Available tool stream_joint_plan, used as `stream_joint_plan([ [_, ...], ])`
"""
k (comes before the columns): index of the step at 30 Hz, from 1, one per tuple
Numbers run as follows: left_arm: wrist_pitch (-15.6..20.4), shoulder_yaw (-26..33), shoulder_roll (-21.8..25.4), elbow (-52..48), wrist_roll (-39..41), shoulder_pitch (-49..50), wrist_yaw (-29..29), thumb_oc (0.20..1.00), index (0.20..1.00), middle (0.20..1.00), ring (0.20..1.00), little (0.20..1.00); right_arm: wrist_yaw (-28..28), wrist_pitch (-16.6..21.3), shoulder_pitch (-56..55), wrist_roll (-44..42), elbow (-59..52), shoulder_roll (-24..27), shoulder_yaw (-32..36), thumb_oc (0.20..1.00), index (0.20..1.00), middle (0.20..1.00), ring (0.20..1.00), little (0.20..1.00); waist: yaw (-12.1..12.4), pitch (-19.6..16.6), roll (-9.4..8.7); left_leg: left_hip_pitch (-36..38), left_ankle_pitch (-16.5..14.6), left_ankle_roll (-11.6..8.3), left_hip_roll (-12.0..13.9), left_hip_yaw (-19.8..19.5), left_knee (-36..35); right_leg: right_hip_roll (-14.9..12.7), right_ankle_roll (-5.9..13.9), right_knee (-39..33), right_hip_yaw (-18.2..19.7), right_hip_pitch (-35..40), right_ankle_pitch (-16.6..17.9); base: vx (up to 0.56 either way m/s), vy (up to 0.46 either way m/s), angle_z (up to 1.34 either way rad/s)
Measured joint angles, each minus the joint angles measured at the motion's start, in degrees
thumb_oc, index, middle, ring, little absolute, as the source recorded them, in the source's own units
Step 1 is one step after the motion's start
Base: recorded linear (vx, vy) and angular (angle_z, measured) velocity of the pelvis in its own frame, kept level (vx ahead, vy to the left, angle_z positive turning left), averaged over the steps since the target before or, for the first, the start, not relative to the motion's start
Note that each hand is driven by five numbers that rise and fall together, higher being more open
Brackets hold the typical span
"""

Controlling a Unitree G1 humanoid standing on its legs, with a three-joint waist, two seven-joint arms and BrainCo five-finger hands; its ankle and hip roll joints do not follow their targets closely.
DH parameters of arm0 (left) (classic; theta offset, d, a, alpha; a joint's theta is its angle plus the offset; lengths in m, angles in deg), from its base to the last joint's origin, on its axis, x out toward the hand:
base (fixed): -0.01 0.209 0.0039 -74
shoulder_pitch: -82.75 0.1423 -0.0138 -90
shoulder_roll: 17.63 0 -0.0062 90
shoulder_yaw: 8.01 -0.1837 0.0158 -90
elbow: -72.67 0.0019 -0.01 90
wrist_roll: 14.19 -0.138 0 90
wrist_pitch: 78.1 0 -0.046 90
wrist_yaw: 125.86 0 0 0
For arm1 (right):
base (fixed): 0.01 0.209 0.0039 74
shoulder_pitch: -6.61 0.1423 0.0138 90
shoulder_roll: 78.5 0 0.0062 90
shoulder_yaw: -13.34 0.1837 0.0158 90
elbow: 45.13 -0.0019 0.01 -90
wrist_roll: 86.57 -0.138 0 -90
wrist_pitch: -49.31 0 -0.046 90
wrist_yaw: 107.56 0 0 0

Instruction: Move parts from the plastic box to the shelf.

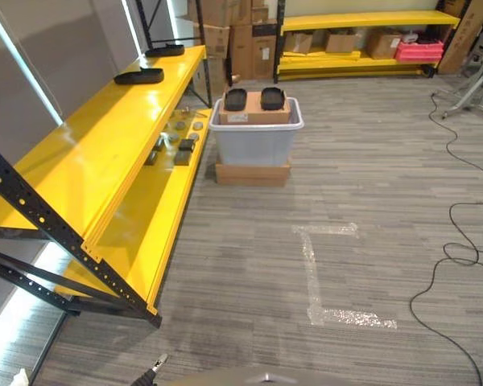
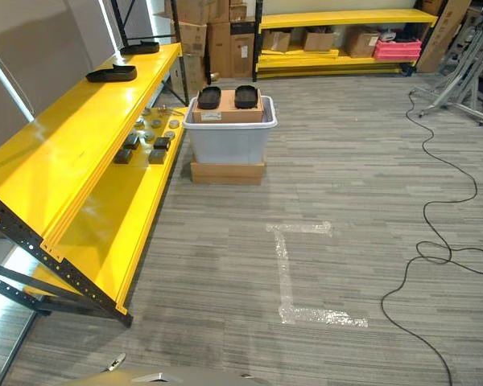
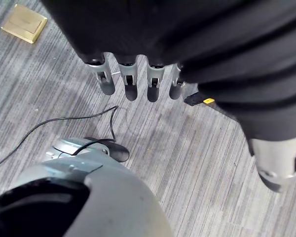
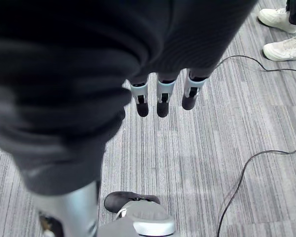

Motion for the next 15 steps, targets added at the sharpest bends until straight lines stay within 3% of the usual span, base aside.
stream_joint_plan([
  [5, 1.2, 0.0, 0.0, -0.3, -0.5, -0.2, 0.7, 1.000, 1.000, 1.000, 1.000, 1.000, 0.3, 3.4, 0.5, -0.1, -0.7, 0.1, 0.1, 1.000, 1.000, 1.000, 1.000, 1.000, 0.0, 0.0, 0.01, 0.1, 0.0, 0.00, -0.1, 0.1, 0.0, 0.0, 0.05, 0.0, 0.2, -0.1, 0.0, 0.05, 0.063, -0.02],
  [11, 1.3, 0.0, 0.0, -0.2, -1.2, -0.5, 0.7, 1.000, 1.000, 1.000, 1.000, 1.000, 1.5, 4.6, 0.9, -2.6, -0.4, 0.2, 1.3, 1.000, 1.000, 1.000, 1.000, 1.000, 0.0, 1.2, 0.39, 0.9, 0.0, 0.24, -0.3, 1.1, -0.8, -0.1, 0.21, 0.5, 1.8, -0.4, 0.0, 0.11, 0.101, -0.12],
  [15, 1.2, 0.0, 0.1, -0.1, -1.8, -1.9, 0.6, 1.000, 1.000, 1.000, 1.000, 1.000, 2.7, 5.9, 1.1, -4.6, -0.5, 0.3, 2.4, 1.000, 1.000, 1.000, 1.000, 1.000, -1.3, 3.0, 0.68, 1.0, -0.1, 1.18, -1.0, 1.6, -0.7, -0.9, 0.75, 5.4, 2.4, -2.5, -1.2, 0.04, 0.135, -0.07],
])
